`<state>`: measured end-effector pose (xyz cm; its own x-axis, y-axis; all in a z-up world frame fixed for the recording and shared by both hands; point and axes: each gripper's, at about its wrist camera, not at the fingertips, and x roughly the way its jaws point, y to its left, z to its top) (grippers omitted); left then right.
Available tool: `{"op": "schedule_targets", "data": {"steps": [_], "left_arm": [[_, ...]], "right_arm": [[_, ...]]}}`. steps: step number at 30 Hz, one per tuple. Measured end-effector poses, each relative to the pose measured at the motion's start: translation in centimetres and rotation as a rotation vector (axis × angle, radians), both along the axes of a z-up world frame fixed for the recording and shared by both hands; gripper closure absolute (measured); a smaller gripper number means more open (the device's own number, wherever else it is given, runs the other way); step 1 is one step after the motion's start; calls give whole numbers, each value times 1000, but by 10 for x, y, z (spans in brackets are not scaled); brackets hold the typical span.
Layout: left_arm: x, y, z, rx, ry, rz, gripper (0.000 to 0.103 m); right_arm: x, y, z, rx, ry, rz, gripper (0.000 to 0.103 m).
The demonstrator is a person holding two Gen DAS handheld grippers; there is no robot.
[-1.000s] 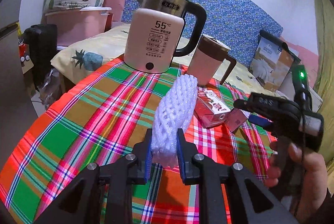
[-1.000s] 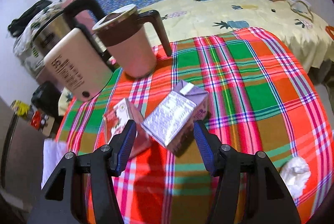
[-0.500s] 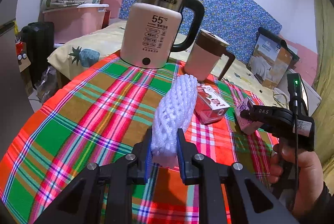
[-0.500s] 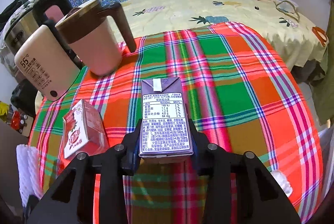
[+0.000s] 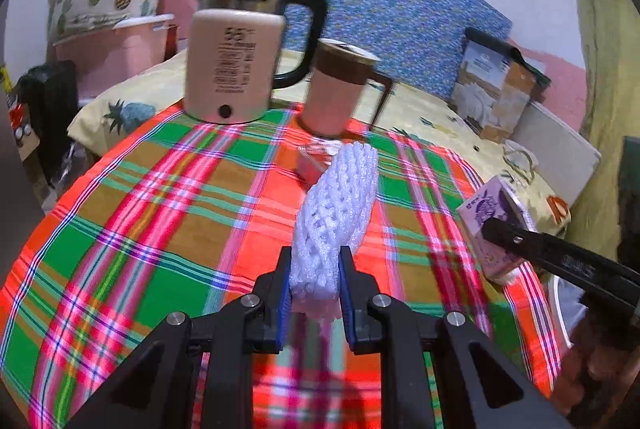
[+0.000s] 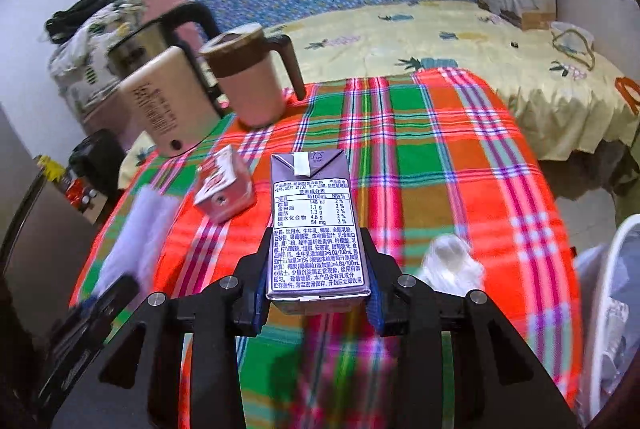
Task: Collect trash
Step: 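Carry the foam sleeve and purple juice box over the bin and release both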
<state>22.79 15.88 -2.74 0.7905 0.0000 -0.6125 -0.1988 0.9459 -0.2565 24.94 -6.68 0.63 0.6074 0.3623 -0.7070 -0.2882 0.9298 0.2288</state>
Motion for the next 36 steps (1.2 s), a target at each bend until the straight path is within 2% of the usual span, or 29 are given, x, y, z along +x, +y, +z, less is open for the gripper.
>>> {"op": "schedule_targets", "data": {"steps": [7, 13, 21, 32, 36], "left_arm": [[-11, -48, 9, 60, 5, -83, 82], [-14, -94, 15, 70, 8, -183, 82], [-7, -152, 24, 44, -8, -317, 82], [11, -235, 24, 20, 12, -493, 82], [21, -267, 18, 13, 32, -551, 82]], "right_arm": [[-32, -43, 8, -24, -51, -27, 63], [-39, -77, 9, -43, -63, -90, 63], [-45, -127, 7, -59, -73, -203, 63], [-50, -190, -13, -47, -25, -349, 63], [-55, -207, -19, -49, -1, -367, 63]]}}
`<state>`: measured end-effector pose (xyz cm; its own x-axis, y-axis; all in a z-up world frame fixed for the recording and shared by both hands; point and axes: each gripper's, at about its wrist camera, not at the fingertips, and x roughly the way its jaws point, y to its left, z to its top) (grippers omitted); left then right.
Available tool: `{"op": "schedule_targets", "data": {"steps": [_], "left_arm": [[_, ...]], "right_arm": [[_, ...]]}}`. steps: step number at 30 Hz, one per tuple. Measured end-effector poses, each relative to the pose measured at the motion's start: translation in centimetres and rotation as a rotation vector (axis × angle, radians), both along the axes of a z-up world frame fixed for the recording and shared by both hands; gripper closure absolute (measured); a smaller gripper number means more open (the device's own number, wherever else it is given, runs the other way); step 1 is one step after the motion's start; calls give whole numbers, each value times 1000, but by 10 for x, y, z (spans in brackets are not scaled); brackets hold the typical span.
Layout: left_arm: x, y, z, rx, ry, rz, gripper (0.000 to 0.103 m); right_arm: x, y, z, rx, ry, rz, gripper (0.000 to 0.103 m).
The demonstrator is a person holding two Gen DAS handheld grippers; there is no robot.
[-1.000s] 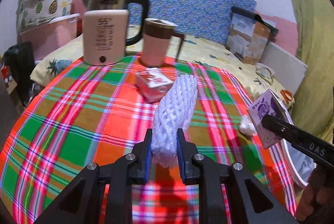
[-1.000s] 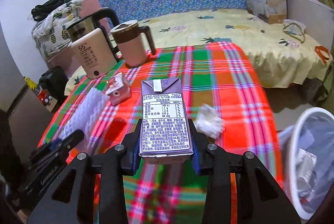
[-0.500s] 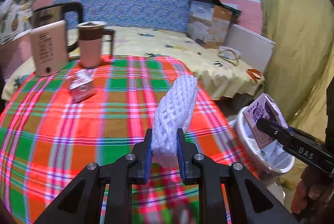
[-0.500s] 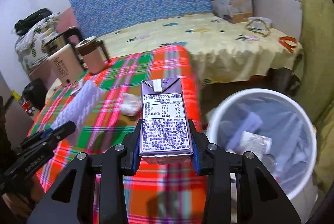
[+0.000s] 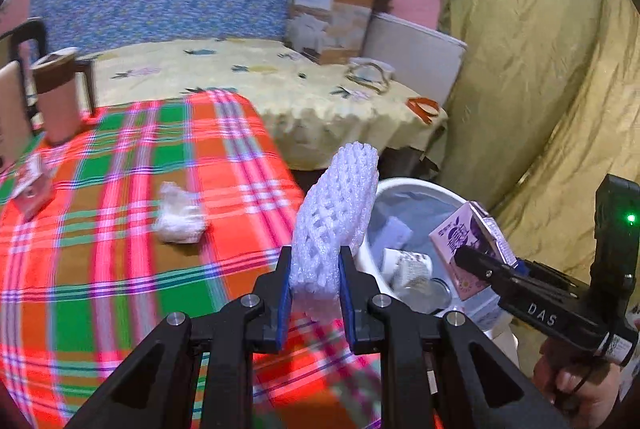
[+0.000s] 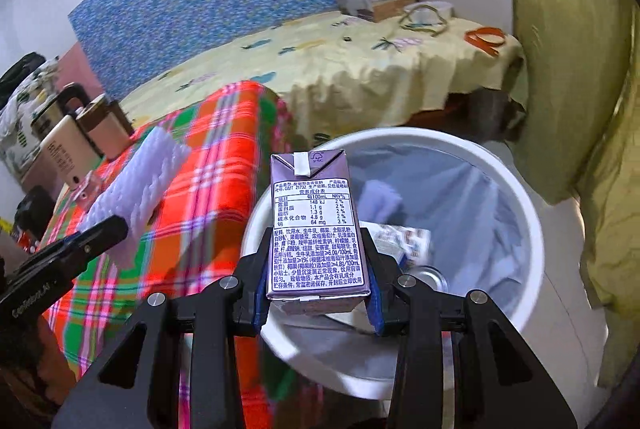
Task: Collect trash
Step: 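Carry the foam sleeve and purple juice box over the bin and release both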
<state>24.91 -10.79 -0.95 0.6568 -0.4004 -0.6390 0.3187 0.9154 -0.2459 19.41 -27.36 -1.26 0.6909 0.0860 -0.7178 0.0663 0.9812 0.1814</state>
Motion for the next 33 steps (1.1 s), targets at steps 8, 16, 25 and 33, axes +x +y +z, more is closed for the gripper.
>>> {"op": "schedule_targets", "data": {"steps": [8, 16, 25, 33], "left_arm": [[9, -52, -14, 21, 45, -104, 82], [14, -81, -28, 42, 89, -164, 80], [11, -88, -27, 7, 83, -191, 62], [6, -68, -16, -5, 58, -156, 61]], "right_arm": [[-6, -27, -14, 15, 43, -50, 63], [-11, -46, -20, 47, 67, -61, 63], [-16, -56, -15, 55, 29, -70, 62], [-18, -50, -4, 62, 0, -65, 62]]}}
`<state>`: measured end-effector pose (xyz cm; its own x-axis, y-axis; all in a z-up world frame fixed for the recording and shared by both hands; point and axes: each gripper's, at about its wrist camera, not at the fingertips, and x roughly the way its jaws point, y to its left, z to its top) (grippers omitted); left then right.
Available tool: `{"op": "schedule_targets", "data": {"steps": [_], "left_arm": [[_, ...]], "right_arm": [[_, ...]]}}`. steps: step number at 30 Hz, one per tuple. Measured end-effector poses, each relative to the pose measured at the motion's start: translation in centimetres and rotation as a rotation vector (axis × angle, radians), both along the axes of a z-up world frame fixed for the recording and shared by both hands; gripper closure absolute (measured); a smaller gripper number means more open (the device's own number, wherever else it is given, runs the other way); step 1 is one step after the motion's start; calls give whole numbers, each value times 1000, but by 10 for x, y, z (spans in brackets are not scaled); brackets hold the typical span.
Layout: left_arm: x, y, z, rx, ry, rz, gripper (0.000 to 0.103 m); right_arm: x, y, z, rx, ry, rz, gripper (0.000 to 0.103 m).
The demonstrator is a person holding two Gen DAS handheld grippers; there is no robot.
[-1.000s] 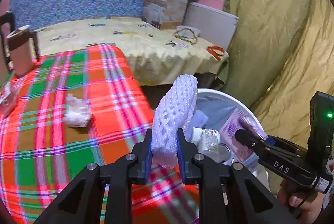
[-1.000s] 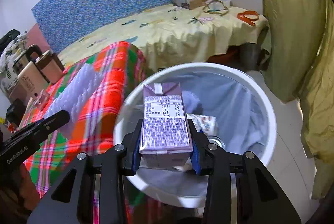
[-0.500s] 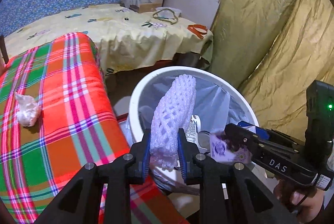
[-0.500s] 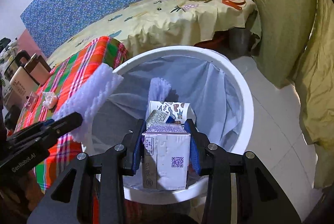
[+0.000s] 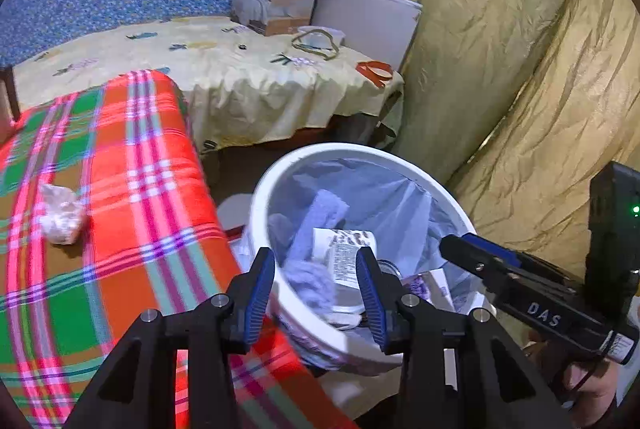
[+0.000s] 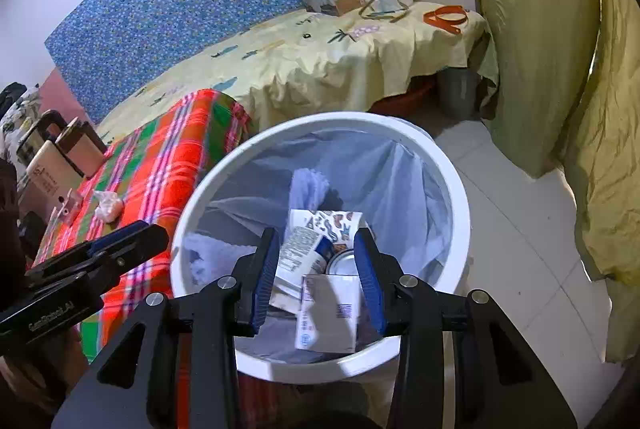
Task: Collect trash
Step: 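Carry the foam sleeve and purple juice box over the bin and release both, then move both tools back over the table toward the red juice box and tissue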
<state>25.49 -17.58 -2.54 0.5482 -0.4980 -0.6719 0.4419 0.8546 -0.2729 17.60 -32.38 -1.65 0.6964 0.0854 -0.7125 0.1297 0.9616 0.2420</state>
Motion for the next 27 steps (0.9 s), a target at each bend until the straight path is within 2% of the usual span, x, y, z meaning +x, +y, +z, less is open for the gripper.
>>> {"op": "schedule_targets", "data": {"steps": [14, 21, 27], "left_arm": [[-10, 78, 17, 23, -46, 130, 61], [-5, 121, 20, 39, -55, 227, 61], [-1, 152, 21, 19, -56, 274, 61]], "right_arm": [[6, 48, 10, -14, -26, 93, 58], [16, 82, 16, -33, -33, 167, 58], [24, 106, 19, -53, -41, 225, 58]]}}
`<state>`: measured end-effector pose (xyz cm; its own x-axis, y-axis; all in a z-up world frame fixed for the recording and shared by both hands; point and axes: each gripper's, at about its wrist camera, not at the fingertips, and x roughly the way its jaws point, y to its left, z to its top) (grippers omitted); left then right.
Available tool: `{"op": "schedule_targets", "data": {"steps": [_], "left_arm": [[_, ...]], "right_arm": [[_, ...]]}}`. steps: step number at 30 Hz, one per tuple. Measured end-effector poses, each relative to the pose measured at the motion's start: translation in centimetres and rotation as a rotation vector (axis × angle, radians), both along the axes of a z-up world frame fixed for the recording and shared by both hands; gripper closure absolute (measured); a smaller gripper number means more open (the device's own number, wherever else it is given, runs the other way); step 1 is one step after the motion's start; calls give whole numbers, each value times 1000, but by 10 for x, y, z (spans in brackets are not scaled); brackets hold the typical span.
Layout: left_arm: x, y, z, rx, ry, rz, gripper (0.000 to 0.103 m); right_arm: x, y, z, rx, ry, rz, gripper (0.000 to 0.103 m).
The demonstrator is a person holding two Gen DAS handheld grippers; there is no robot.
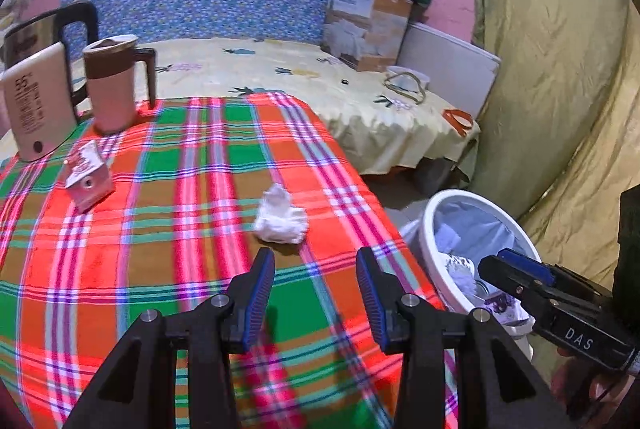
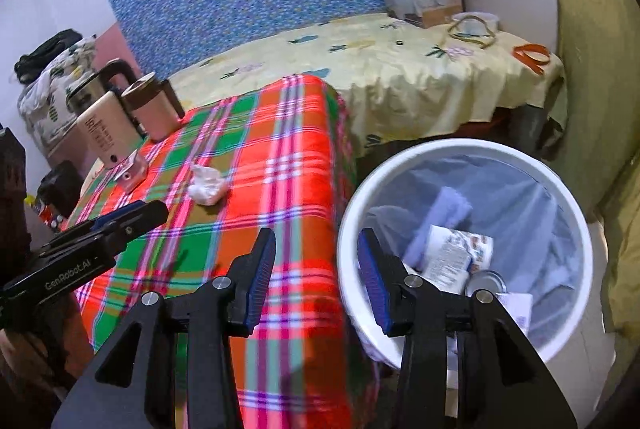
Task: Collect trash
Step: 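Move both tools back over the table toward the red juice box and tissue, then grasp the red strawberry juice box with the left gripper while the right grasps the white tissue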
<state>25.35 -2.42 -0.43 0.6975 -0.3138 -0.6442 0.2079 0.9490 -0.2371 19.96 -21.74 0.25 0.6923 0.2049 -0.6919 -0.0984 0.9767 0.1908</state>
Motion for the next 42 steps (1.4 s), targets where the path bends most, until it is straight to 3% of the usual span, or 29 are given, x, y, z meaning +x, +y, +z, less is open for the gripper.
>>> {"op": "schedule_targets", "data": {"steps": [6, 14, 25, 28, 33, 36, 42], "left_arm": [[4, 30, 5, -12, -17, 60, 61], [17, 97, 12, 1, -29, 215, 61], [55, 168, -9, 8, 0, 354, 61], [66, 176, -17, 5, 7, 368, 52], [83, 178, -24, 6, 23, 370, 50], [93, 177, -27, 4, 31, 380, 44], [110, 175, -32, 14, 46, 447, 38]], "right_arm": [[8, 22, 5, -19, -18, 55, 58], [26, 69, -6, -22, 11, 173, 58], [65, 112, -26, -63, 51, 226, 55], [71, 117, -32, -79, 58, 226, 54], [80, 118, -39, -100, 78, 208, 54], [82, 118, -40, -100, 83, 202, 54], [84, 118, -44, -83, 98, 206, 55]]}}
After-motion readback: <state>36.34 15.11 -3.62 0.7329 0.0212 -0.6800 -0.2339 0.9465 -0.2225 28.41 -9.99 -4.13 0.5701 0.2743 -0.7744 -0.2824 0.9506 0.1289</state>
